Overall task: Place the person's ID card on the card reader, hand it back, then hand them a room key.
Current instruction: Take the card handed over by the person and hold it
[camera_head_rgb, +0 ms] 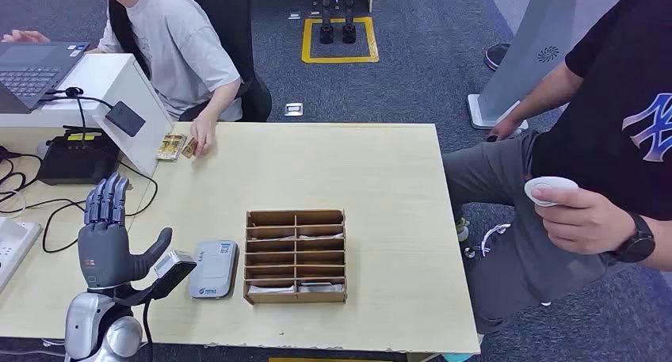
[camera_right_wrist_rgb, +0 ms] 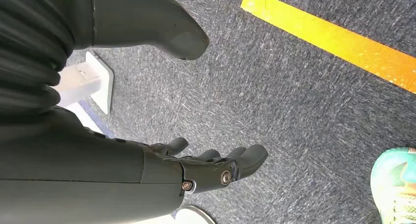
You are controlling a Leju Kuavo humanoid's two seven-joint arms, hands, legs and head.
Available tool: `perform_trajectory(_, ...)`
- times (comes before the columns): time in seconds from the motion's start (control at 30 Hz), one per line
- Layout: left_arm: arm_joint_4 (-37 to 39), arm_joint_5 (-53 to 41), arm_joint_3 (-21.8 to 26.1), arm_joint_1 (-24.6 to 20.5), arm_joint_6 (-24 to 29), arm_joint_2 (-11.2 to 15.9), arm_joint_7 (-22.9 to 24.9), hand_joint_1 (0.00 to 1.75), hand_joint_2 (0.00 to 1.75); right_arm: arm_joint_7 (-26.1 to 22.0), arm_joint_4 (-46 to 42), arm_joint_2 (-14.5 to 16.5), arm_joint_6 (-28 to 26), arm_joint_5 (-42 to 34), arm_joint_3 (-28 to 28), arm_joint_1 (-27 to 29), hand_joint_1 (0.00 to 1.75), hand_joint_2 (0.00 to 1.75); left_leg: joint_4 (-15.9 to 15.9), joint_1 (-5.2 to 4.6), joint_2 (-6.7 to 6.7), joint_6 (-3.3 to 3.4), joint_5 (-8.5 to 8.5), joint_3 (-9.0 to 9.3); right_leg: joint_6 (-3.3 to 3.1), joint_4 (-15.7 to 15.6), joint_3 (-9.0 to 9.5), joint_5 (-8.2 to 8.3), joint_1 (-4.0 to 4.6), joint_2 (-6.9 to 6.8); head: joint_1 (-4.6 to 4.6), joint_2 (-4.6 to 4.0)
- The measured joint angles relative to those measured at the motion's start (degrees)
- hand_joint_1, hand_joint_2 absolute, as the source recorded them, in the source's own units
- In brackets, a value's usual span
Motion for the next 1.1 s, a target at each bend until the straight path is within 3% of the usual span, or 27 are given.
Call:
perform_trajectory(1.0,0.00,-0.35,0.00,0.01,0.00,-0.69,0.09,0.00,1.75,-0.15,0.00,0.00,-0.17,0.21,-1.03,-0.02,0.00,1.75,0.00,0.00,0.00,0.00,0.00,0.00,0.02,0.00,0.00,0.01,0.00,0.00,0.00,0.02)
perform_trajectory(1.1,0.01,-0.32,0.00,0.01,0.00,-0.69,0.15,1.27,1.75,-0.15,0.00,0.00,-0.18,0.21,-1.07,-0.02,0.00,1.75,0.00,0.00,0.00,0.00,0.00,0.00,0.02,0.00,0.00,0.01,0.00,0.00,0.00,0.02)
